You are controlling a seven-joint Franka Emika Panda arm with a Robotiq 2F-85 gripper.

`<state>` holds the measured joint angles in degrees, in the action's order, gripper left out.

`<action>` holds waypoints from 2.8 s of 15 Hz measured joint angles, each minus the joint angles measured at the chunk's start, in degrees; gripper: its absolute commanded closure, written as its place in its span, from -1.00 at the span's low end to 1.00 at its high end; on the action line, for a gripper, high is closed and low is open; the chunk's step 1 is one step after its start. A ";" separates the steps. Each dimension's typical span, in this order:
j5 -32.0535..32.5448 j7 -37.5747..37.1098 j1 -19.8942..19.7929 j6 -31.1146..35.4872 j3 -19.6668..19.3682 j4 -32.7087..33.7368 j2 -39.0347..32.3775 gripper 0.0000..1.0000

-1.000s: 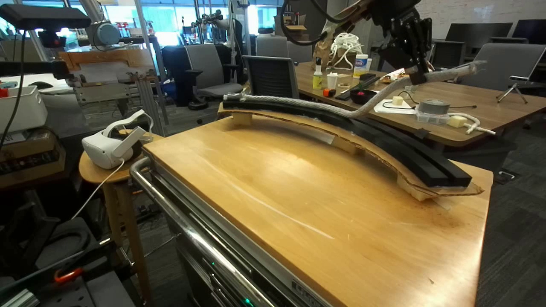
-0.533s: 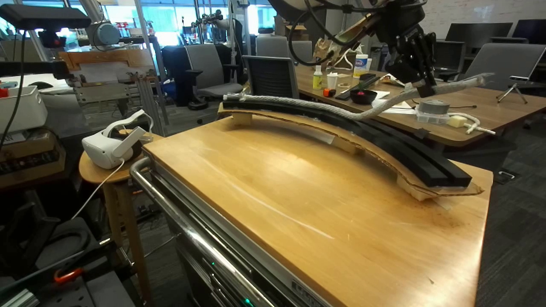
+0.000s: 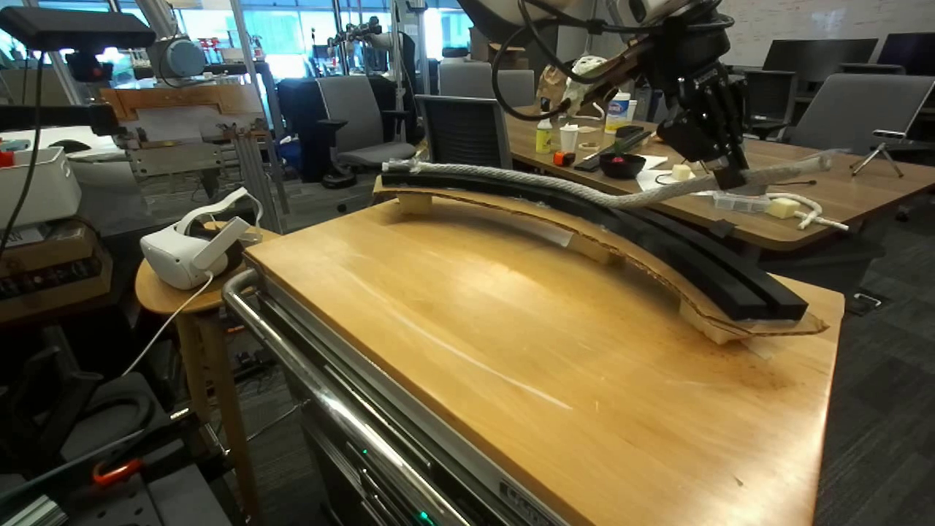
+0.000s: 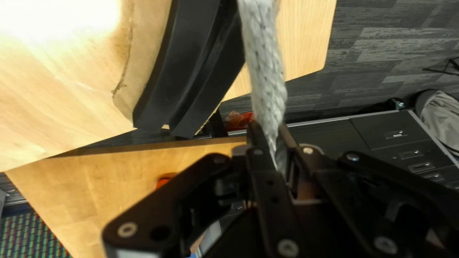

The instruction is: Put the rope along the center of the black object

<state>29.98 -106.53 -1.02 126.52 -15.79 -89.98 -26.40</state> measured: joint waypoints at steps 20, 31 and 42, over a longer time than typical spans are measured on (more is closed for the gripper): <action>-0.59 -4.37 0.19 1.18 0.09 7.51 -6.63 0.94; -0.31 -5.15 0.19 0.85 -0.74 8.01 -8.05 0.94; -1.66 -4.85 0.19 -9.67 -0.33 8.99 -8.05 0.94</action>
<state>28.32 -111.38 -0.83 116.85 -16.13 -80.99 -34.45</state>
